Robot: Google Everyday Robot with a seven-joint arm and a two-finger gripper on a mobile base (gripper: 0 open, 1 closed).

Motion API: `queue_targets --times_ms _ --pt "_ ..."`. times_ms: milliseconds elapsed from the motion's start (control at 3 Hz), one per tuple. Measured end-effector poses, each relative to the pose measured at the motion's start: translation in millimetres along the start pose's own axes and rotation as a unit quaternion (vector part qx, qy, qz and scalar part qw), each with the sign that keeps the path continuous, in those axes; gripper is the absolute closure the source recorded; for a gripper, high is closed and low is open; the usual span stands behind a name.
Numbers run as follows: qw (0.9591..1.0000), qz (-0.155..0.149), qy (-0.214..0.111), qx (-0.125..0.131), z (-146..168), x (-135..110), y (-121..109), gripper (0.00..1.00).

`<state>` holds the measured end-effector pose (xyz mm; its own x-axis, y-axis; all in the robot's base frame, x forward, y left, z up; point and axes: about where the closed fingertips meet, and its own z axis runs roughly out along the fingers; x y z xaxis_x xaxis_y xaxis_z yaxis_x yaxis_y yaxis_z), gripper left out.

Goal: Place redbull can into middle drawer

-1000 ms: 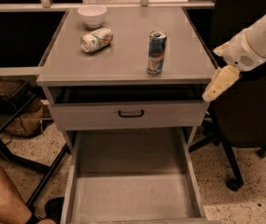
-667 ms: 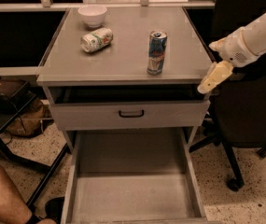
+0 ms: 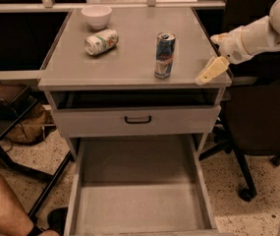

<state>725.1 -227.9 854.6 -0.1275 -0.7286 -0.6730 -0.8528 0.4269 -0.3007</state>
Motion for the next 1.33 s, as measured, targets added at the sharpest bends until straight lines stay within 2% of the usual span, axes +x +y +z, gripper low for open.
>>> queue_targets --times_ms 333,667,1000,1333 --pt "0.9998 -0.002 -0.014 0.012 18.9 -6.1 -16.6 0.00" --pt "0.9997 -0.002 -0.023 0.006 37.3 -10.6 -20.6 0.00" --pt "0.9995 0.001 -0.030 -0.010 51.5 -18.0 -17.6 0.00" --pt "0.9979 0.018 -0.047 -0.041 49.0 -29.3 -9.8 0.00"
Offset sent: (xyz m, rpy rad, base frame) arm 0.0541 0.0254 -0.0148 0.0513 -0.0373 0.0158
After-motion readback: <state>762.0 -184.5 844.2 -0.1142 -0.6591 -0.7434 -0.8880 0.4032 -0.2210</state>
